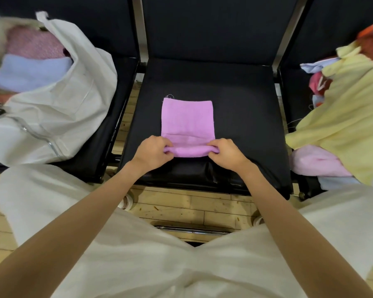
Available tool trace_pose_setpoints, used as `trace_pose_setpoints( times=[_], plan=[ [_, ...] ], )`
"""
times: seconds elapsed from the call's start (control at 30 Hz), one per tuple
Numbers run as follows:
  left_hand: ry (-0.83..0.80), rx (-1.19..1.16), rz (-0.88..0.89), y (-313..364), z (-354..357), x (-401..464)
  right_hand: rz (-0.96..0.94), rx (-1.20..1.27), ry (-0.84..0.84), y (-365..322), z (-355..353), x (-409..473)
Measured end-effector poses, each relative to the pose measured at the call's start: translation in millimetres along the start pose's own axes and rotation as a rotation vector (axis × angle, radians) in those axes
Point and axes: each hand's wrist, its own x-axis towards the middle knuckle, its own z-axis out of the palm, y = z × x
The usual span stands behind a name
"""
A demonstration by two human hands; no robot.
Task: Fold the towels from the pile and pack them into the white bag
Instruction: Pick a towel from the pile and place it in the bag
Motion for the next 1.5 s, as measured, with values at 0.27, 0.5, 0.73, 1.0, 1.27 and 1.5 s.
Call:
trace_pose_setpoints(
  times=[0.27,0.5,0.73,1.0,1.27,1.5],
  plan=[
    [0.33,-0.387,-0.161,22,-10,-19,0.178,0.55,0.177,-15,-20,-12],
    [0.357,-0.928,-0.591,20,-18,22,0.455,0.863,0.279,-13,-12,20],
    [0.197,-0.932,-0.645,16,-1,41,0.563,0.831,0.3,-9,3,37],
    [0.339,-0.554,-0.546,5,24,37,0.475,0.458,0.401,-6,20,33],
    [0.105,-0.123,-0.626,6,28,35,0.571,0.065,0.287,-12,26,33],
    [0.173,-0.541,-0.611,1,9,26,0.398,0.296,0.321,-42,17,40]
  ],
)
